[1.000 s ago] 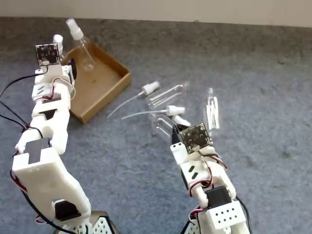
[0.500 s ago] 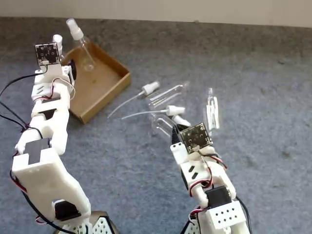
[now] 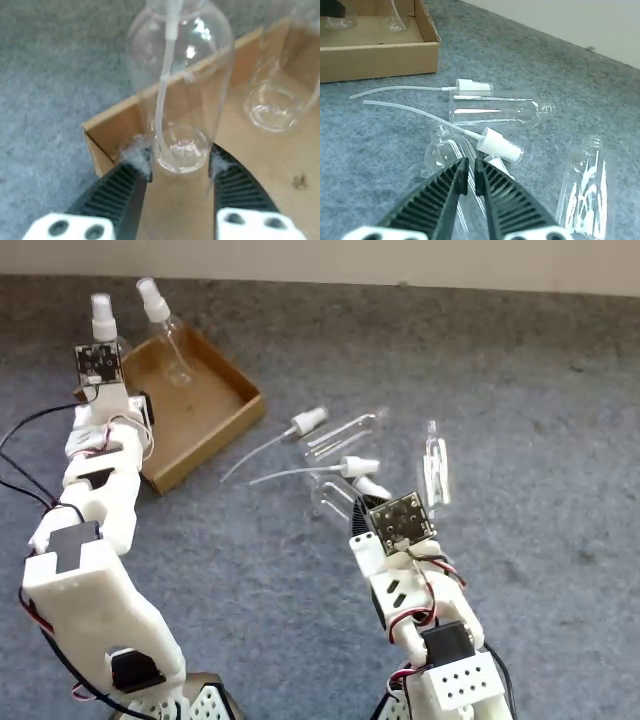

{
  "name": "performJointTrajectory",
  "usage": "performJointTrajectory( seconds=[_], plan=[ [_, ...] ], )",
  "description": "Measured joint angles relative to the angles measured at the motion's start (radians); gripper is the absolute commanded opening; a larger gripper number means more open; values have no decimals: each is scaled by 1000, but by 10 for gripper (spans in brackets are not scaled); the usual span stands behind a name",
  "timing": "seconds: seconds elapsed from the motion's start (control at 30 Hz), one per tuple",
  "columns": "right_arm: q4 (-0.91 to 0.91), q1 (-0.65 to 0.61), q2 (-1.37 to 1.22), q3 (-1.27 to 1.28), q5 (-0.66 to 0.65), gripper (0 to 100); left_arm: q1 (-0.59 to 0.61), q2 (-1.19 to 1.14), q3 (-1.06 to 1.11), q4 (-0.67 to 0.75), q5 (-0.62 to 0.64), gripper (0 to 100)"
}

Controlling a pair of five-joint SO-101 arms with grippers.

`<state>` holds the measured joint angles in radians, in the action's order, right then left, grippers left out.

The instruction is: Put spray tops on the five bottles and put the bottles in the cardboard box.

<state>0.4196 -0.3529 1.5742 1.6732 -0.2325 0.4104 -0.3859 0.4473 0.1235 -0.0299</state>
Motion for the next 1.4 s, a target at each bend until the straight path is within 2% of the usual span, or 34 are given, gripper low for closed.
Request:
performJointTrajectory(
  seconds=[0.13,0.77,1.4],
  plan=[
    [0,0,0,0,0,26,0,0,5,0,0,269],
    [0,0,0,0,0,26,0,0,12,-5,0,274],
    [0,5,0,0,0,26,40,379,14,-589,-2,274]
  ],
)
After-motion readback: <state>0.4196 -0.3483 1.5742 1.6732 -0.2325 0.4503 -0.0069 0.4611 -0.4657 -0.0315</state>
